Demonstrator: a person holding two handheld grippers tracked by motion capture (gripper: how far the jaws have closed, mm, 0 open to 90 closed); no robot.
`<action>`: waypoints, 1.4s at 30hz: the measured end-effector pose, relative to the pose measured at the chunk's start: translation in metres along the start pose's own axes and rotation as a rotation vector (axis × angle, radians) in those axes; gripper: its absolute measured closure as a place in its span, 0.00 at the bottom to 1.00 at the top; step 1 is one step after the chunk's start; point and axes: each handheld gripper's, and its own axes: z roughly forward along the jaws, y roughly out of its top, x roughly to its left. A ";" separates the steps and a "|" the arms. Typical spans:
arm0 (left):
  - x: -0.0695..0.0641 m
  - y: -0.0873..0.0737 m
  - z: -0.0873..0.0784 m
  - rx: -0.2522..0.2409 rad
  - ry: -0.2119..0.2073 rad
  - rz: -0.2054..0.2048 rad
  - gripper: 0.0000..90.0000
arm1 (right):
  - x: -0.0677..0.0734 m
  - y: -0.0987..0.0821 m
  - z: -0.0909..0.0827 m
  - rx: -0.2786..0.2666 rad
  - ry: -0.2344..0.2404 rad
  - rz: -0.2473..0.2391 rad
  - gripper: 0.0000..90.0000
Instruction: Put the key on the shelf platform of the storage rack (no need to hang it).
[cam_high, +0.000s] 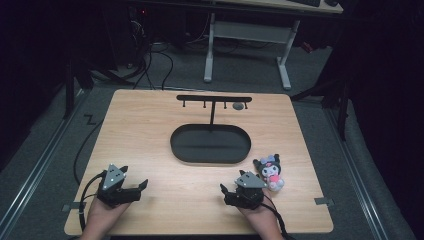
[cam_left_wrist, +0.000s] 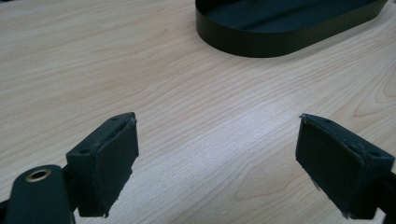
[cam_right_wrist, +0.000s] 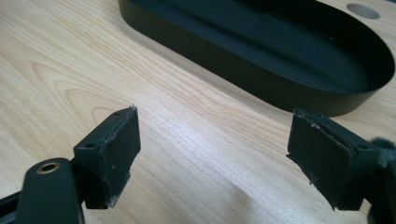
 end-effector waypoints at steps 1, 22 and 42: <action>0.002 0.000 0.000 -0.003 0.001 -0.012 0.15 | 0.000 0.000 0.000 0.000 -0.003 0.005 0.18; 0.006 0.001 0.006 -0.010 0.001 -0.040 0.15 | -0.013 -0.008 -0.005 -0.034 0.002 0.067 0.18; 0.000 0.001 0.010 -0.072 -0.016 0.012 0.16 | -0.014 -0.002 -0.001 0.027 0.000 0.093 0.18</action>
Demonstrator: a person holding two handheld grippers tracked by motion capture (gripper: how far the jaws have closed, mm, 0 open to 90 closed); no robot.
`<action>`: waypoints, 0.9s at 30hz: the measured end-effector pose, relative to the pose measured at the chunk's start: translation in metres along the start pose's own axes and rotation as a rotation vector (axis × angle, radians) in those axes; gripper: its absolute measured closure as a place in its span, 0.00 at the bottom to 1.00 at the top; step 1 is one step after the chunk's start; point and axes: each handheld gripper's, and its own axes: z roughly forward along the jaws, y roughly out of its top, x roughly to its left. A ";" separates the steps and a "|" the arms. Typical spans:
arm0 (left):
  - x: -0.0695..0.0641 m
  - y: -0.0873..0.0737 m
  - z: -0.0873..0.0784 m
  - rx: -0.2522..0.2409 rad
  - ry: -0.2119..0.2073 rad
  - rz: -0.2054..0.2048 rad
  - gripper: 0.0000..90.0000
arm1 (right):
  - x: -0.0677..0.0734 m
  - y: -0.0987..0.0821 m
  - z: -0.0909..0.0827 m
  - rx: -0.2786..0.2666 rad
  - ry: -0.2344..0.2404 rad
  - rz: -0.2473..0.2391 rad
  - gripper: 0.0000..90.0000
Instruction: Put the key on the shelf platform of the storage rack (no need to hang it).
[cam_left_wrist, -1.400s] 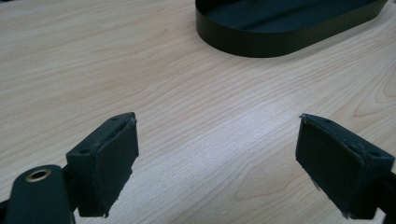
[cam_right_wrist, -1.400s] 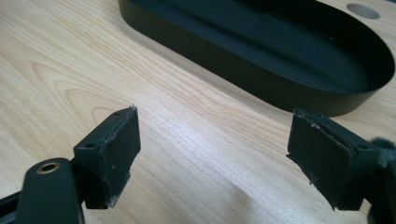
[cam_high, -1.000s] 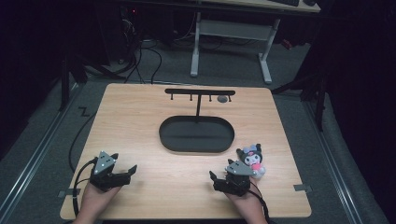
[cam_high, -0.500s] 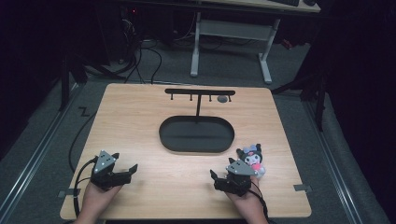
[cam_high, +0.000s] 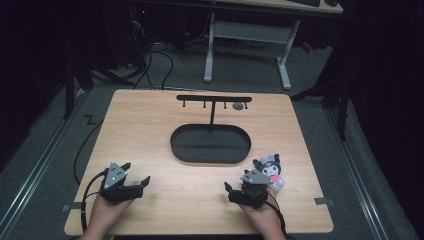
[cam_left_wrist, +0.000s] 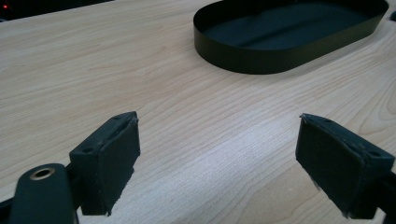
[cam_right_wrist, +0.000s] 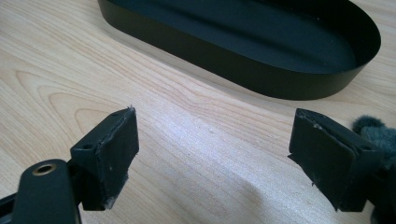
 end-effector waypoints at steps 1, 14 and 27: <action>0.001 0.001 0.000 -0.003 0.000 0.003 0.16 | 0.000 0.001 0.000 0.003 -0.001 0.005 0.19; 0.004 0.003 -0.007 -0.005 -0.026 -0.040 0.17 | 0.011 0.011 -0.003 0.060 -0.039 -0.067 0.18; 0.004 0.004 0.004 0.035 -0.030 -0.009 0.16 | 0.009 0.030 0.008 0.189 0.044 -0.040 0.18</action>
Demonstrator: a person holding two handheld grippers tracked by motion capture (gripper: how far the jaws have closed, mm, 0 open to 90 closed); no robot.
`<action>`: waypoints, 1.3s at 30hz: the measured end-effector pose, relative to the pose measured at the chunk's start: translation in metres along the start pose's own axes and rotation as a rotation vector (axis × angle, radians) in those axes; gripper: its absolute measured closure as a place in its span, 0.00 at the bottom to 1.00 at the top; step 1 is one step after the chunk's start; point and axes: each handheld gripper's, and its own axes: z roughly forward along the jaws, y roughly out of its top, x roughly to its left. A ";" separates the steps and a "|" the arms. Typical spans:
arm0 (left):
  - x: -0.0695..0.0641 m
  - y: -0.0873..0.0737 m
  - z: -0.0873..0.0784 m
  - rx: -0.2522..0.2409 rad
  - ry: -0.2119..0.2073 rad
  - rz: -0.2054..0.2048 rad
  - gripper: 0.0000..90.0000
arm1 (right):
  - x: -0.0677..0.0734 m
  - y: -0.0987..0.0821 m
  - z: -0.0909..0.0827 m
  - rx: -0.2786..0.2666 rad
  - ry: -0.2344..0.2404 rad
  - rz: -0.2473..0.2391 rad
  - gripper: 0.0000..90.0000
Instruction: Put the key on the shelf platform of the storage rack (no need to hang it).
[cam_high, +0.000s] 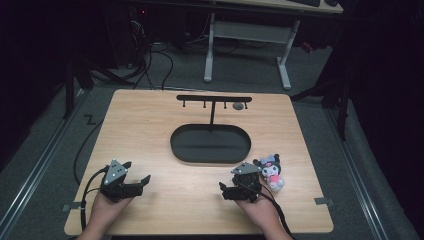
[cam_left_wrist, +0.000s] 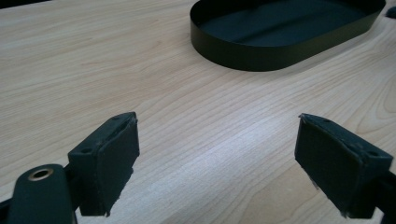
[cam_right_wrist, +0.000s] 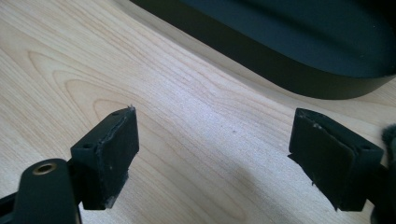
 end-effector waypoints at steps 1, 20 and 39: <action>0.000 0.000 0.000 -0.002 0.000 0.005 0.16 | 0.000 0.001 -0.001 0.006 -0.003 0.001 0.18; -0.001 0.000 0.000 0.004 0.001 0.014 0.16 | 0.009 0.009 0.001 0.190 -0.001 -0.084 0.22; 0.001 0.000 0.002 0.025 -0.008 -0.006 0.17 | -0.004 0.020 -0.007 0.355 0.008 -0.112 0.23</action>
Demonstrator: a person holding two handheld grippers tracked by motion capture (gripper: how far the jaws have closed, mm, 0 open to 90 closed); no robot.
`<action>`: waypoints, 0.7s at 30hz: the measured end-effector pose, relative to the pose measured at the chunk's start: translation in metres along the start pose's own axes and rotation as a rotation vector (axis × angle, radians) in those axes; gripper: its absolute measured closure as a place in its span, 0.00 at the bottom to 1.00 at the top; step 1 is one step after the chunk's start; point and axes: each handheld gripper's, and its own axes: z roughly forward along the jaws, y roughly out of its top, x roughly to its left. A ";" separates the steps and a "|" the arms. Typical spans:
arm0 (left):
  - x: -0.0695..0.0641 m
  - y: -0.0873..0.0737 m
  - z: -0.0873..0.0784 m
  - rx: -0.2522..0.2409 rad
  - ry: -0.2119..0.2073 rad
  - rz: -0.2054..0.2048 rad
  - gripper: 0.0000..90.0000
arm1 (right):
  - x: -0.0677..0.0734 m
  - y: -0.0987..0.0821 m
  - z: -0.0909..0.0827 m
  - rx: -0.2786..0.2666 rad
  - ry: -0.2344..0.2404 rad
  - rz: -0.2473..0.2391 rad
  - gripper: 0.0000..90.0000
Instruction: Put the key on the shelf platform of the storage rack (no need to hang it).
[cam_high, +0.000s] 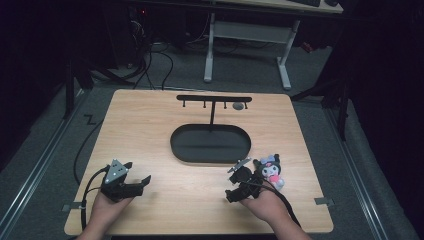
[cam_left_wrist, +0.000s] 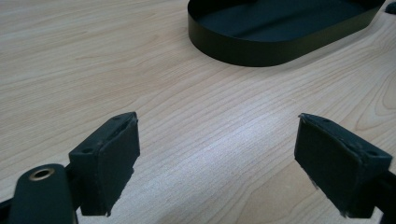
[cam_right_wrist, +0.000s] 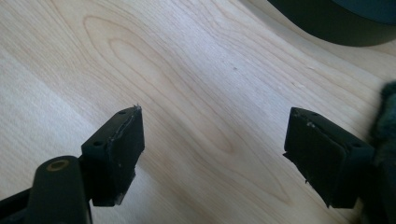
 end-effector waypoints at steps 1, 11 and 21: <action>0.000 0.000 0.000 0.000 -0.001 -0.001 0.17 | -0.002 0.001 -0.002 0.010 0.009 -0.003 0.23; -0.001 0.000 0.001 -0.012 -0.008 -0.001 0.17 | -0.016 0.003 -0.024 0.102 0.022 -0.024 0.21; -0.001 0.000 -0.001 -0.029 -0.023 0.001 0.17 | -0.048 -0.005 -0.046 0.099 -0.055 0.061 0.22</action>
